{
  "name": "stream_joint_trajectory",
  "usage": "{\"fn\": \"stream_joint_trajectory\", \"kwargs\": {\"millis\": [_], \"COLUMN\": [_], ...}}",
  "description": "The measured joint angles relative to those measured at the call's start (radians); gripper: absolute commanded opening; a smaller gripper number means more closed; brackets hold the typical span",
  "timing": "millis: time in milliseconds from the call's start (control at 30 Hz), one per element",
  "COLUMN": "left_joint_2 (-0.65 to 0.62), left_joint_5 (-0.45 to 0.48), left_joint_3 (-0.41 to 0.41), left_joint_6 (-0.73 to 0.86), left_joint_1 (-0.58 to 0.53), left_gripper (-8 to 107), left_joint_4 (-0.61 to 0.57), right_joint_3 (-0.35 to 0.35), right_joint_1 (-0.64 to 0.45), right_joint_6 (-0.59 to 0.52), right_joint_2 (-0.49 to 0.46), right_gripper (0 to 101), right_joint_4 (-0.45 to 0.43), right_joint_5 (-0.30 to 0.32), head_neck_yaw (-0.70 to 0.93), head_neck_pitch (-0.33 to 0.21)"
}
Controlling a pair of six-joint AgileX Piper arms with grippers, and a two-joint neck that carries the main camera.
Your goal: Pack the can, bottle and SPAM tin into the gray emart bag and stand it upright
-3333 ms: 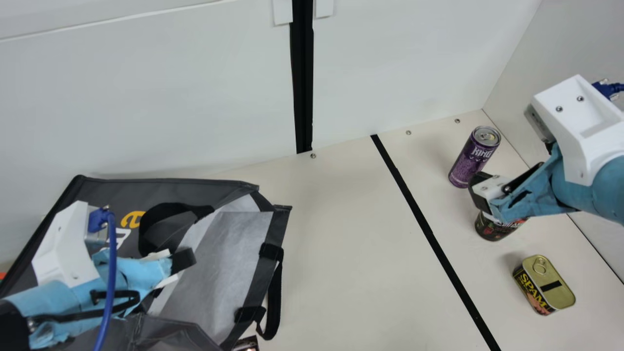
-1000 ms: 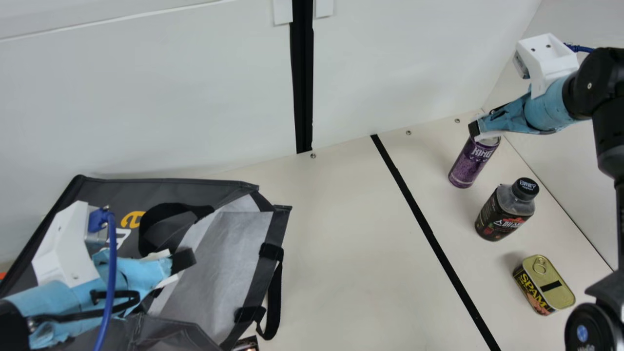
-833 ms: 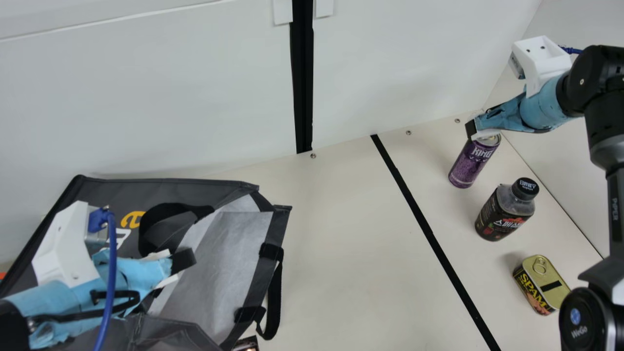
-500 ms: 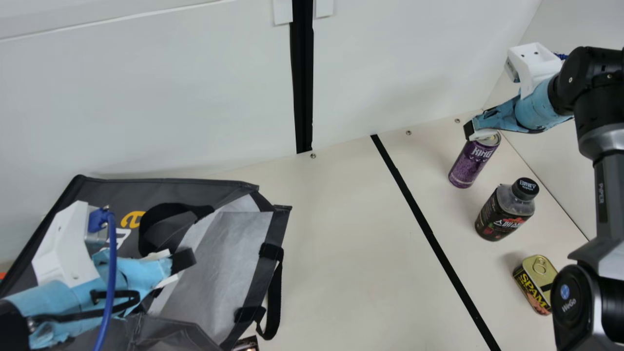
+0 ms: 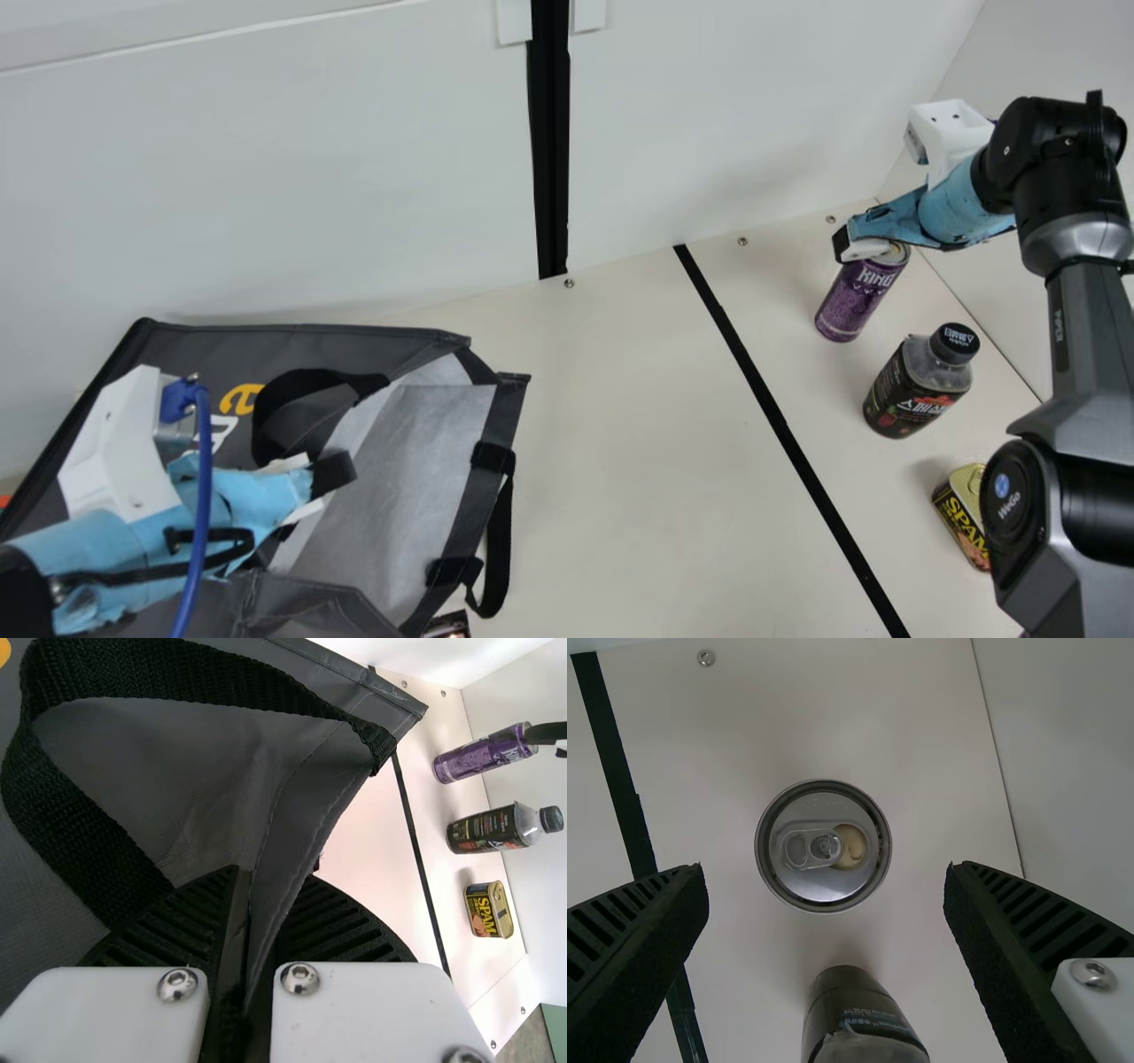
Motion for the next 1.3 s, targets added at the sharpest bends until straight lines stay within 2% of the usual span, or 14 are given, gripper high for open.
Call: {"fn": "stream_joint_trajectory", "kwargs": {"millis": [333,800,1300], "left_joint_2": [0.0,0.0,0.0], "left_joint_5": [0.0,0.0,0.0], "left_joint_3": [0.0,0.0,0.0], "left_joint_6": [0.0,0.0,0.0], "left_joint_1": [0.0,0.0,0.0], "left_gripper": [-8,-8,-8], "left_joint_4": [0.0,0.0,0.0], "right_joint_3": [-0.056,-0.061,-0.003], "right_joint_1": [-0.002,-0.011,-0.013], "right_joint_6": [0.046,0.07,-0.013], "right_joint_2": [0.085,0.122,0.029], "right_gripper": [95,1,0], "right_joint_4": [0.017,0.049,0.104], "right_joint_5": [0.018,0.007,-0.016], "head_neck_yaw": [-0.002,-0.002,0.0], "head_neck_pitch": [0.0,0.0,0.0]}}
